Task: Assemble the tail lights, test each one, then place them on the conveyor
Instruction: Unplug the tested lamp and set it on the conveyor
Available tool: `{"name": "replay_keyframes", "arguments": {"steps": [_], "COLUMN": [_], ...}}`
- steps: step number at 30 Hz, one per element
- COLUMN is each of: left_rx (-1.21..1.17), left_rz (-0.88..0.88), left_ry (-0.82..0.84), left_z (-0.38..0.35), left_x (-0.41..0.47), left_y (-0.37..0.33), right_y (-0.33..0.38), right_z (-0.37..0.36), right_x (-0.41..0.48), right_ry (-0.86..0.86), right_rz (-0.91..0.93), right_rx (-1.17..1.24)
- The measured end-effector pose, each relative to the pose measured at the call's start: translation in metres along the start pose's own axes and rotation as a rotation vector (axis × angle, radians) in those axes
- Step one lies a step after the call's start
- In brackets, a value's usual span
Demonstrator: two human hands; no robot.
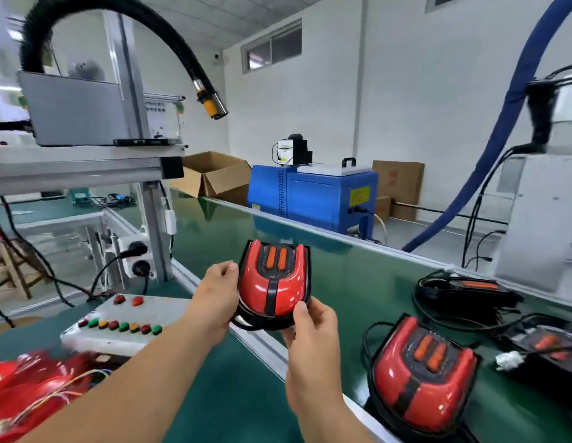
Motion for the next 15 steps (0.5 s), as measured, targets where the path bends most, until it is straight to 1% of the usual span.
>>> {"name": "replay_keyframes", "arguments": {"steps": [3,7,9,11,15], "left_rx": [-0.052,-0.074,-0.053,-0.037,0.034], "left_rz": [0.014,0.042,0.073,0.105,0.133], "left_ry": [0.056,0.216,0.261,0.285,0.331], "left_z": [-0.036,-0.085,-0.099,-0.109,-0.123], "left_x": [-0.001,-0.003,-0.004,-0.002,0.001], "left_y": [0.01,0.026,0.036,0.046,0.057], "right_y": [0.001,-0.013,-0.019,-0.021,-0.023], "right_z": [0.036,0.074,0.086,0.091,0.093], "right_x": [-0.004,-0.009,-0.012,-0.014,-0.015], "right_ry": [-0.112,-0.284,-0.354,-0.392,-0.394], "right_rz": [0.031,-0.009,-0.018,-0.004,-0.036], "right_rx": [-0.035,-0.069,-0.09,-0.108,-0.192]}}
Point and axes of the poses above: each hand's wrist, its own x-axis towards the middle knuckle, its own z-axis out of the back of the hand, y = z × x, the point moved 10 cm from there along x, towards the middle knuckle, and after that the axes turned 1 degree about y, right-handed, at the moved point
